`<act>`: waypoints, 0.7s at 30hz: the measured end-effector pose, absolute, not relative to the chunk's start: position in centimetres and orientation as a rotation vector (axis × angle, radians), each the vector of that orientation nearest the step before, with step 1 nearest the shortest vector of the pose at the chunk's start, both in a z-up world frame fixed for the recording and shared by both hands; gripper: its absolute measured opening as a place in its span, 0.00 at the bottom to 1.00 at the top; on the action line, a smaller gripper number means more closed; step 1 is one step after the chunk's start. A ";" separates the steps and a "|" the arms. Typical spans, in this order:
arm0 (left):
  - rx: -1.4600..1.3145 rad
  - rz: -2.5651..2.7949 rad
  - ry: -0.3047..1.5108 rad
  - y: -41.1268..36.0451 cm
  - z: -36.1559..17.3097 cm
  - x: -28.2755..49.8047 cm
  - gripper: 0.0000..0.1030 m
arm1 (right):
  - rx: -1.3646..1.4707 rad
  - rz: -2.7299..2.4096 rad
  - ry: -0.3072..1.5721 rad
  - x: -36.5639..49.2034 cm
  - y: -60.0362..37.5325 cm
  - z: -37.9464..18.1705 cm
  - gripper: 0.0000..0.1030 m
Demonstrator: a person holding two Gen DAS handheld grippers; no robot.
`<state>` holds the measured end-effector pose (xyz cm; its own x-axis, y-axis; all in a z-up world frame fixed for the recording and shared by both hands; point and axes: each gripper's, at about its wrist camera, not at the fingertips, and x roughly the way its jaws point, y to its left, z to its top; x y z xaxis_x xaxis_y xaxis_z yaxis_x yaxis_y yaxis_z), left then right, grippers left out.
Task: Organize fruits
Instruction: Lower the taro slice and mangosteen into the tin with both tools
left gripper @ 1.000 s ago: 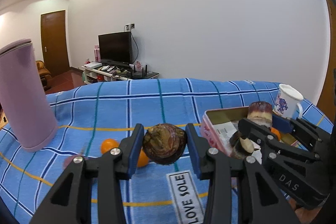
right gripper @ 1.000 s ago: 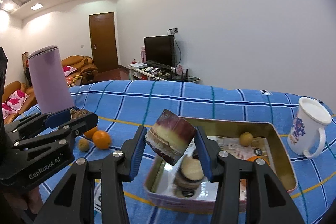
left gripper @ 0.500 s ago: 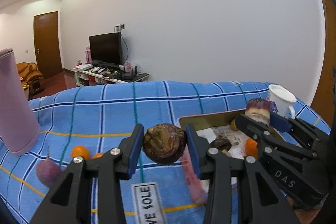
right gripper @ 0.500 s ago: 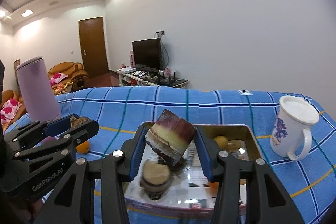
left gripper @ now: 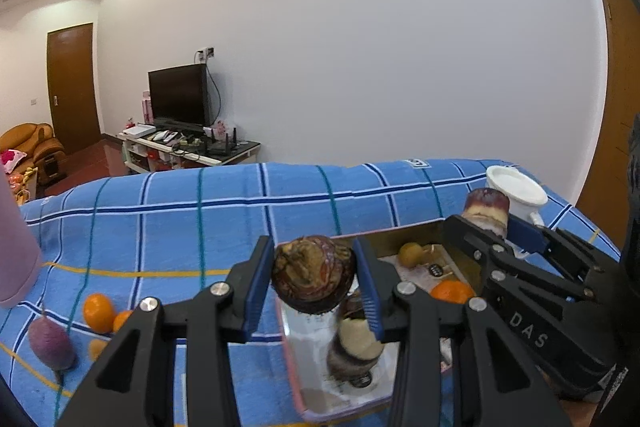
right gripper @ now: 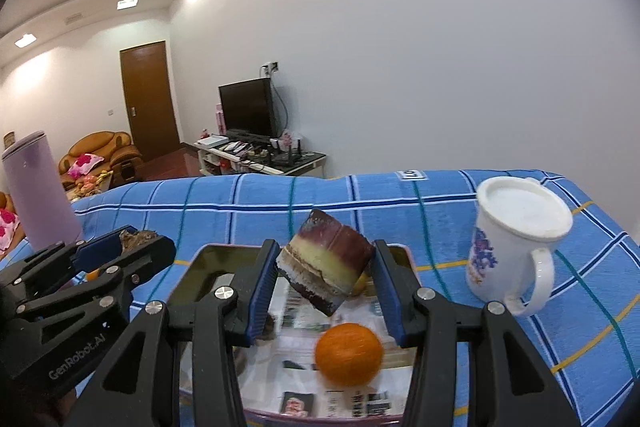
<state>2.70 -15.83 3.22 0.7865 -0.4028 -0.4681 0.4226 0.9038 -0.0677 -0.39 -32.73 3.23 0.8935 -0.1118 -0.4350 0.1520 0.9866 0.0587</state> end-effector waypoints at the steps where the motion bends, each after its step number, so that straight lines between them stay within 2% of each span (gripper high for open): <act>1: 0.040 -0.448 0.497 -16.1 3.2 2.8 0.41 | 0.094 -0.143 0.446 -0.4 -33.0 3.3 0.47; 21: 0.032 -0.485 0.545 -18.5 1.6 4.1 0.41 | 0.104 -0.207 0.490 0.8 -35.0 2.8 0.47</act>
